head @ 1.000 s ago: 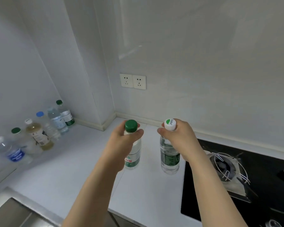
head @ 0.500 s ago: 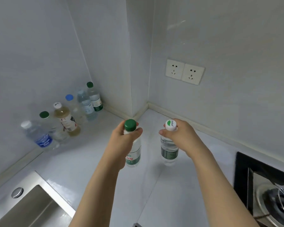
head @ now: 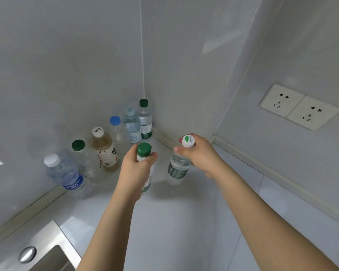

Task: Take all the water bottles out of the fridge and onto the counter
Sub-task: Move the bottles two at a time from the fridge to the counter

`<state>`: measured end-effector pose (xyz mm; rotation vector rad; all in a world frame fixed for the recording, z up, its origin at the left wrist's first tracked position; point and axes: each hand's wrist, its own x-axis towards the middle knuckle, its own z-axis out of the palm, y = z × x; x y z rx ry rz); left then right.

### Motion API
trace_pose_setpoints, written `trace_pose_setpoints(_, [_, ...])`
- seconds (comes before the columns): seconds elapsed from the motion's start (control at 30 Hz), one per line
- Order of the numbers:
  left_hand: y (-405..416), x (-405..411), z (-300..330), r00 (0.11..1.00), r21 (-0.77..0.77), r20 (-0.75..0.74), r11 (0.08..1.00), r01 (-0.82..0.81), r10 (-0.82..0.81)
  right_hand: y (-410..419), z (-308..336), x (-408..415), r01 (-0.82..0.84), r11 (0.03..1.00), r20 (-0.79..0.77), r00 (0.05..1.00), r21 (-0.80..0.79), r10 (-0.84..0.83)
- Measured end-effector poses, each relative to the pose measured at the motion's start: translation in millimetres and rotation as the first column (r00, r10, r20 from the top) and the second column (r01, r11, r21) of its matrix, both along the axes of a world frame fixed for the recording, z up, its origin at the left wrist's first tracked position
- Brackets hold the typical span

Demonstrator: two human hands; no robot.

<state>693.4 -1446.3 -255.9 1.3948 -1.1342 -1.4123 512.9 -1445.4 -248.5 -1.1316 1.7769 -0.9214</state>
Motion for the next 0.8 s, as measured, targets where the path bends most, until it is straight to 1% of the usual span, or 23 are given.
trace_pose_setpoints(0.13, [-35.8,7.1,-21.6,0.997,-0.004,-0.049,0.998,-0.061,0.061,-51.4,-11.5,12.9,0.016,0.997,0.012,1.0,-0.075,-0.015])
trace_pose_setpoints(0.23, [-58.0,5.4,-39.0,0.997,-0.042,-0.036,0.997,-0.068,0.067,-82.4,-25.2,17.6,0.037,0.996,0.037,0.999,-0.081,-0.034])
trace_pose_setpoints(0.3, [-69.2,2.7,-49.2,0.998,-0.088,0.018,0.995,-0.055,0.057,-97.0,-33.7,19.1,0.048,0.996,0.052,0.998,-0.077,-0.044])
trace_pose_setpoints(0.43, [-91.0,-3.5,-64.3,0.996,-0.156,0.074,0.987,-0.033,0.045,-123.3,-50.7,21.3,0.038,0.996,0.042,0.998,-0.08,-0.035])
trace_pose_setpoints(0.53, [-109.7,-9.8,-72.8,0.991,-0.209,0.112,0.977,-0.046,0.07,-148.8,-58.4,19.6,0.059,0.991,0.034,0.998,-0.119,-0.055])
trace_pose_setpoints(0.63, [-124.1,-18.3,-80.5,0.984,-0.264,0.155,0.963,-0.048,0.092,-171.3,-60.3,21.2,0.032,0.986,0.008,0.999,-0.161,-0.031])
trace_pose_setpoints(0.7, [-132.3,-24.4,-83.9,0.971,-0.297,0.222,0.955,-0.02,0.089,-181.9,-61.8,24.4,0.008,0.981,0.012,1.0,-0.195,-0.006])
trace_pose_setpoints(0.8, [-144.2,-30.7,-88.8,0.93,-0.323,0.361,0.945,0.055,0.07,-192.0,-67.9,26.1,-0.04,0.973,-0.029,0.999,-0.227,0.035])
